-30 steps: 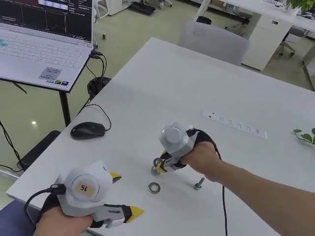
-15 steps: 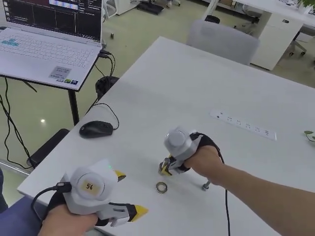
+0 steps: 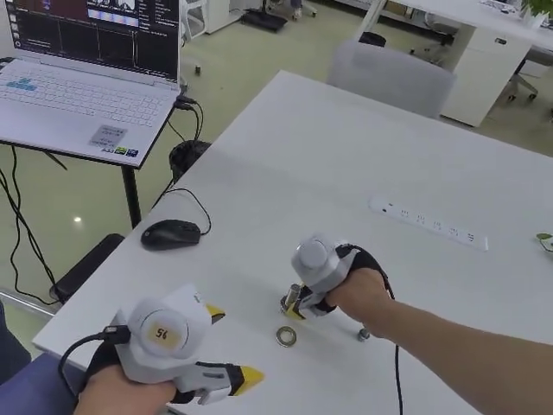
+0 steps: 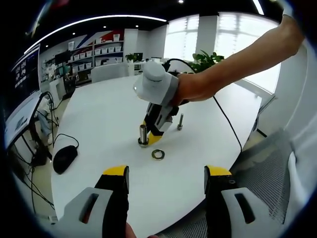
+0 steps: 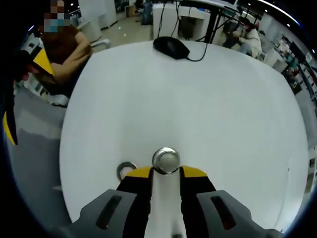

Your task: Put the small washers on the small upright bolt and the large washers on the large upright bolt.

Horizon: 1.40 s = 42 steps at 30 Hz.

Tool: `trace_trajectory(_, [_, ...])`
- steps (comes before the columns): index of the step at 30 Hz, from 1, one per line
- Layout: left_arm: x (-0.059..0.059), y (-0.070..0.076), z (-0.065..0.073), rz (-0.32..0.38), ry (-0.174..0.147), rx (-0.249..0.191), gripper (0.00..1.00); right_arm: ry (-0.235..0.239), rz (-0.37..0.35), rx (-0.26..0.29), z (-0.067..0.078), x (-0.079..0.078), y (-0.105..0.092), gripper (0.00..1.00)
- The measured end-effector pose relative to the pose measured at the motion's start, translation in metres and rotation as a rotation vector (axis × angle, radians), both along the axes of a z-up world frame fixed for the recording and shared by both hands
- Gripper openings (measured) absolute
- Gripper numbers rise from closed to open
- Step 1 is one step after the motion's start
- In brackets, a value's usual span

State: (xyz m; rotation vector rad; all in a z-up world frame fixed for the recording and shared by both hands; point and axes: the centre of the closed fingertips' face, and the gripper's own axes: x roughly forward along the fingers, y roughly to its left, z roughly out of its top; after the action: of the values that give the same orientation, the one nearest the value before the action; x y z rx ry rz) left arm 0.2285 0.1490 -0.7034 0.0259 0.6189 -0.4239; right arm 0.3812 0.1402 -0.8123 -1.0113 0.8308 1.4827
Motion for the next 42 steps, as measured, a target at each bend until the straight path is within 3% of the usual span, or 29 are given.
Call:
trace_trajectory(4, [0.000, -0.002, 0.001, -0.001, -0.003, -0.002, 0.61, 0.021, -0.040, 0.019, 0.006, -0.002, -0.007, 0.23])
trace_trajectory(9, [-0.002, -0.005, 0.000, -0.011, -0.003, 0.001, 0.61, 0.018, -0.055, 0.009, 0.006, -0.004, -0.015, 0.23])
trace_trajectory(12, [-0.003, -0.006, 0.000, -0.013, -0.003, 0.001, 0.61, 0.044, -0.069, -0.002, 0.005, -0.011, -0.019, 0.23])
trace_trajectory(13, [-0.003, -0.006, 0.000, -0.013, -0.003, 0.001, 0.61, 0.062, -0.055, -0.022, 0.004, -0.017, -0.023, 0.23])
trace_trajectory(16, [-0.004, -0.007, 0.001, -0.014, -0.006, 0.000, 0.61, 0.043, -0.018, -0.026, 0.001, -0.022, -0.025, 0.23])
trace_trajectory(24, [-0.005, -0.007, 0.001, -0.010, -0.007, -0.002, 0.61, 0.087, 0.034, -0.040, -0.008, -0.046, -0.028, 0.23])
trace_trajectory(42, [-0.006, -0.004, 0.001, 0.001, -0.007, -0.004, 0.61, 0.066, 0.103, -0.041, -0.013, -0.055, -0.018, 0.27])
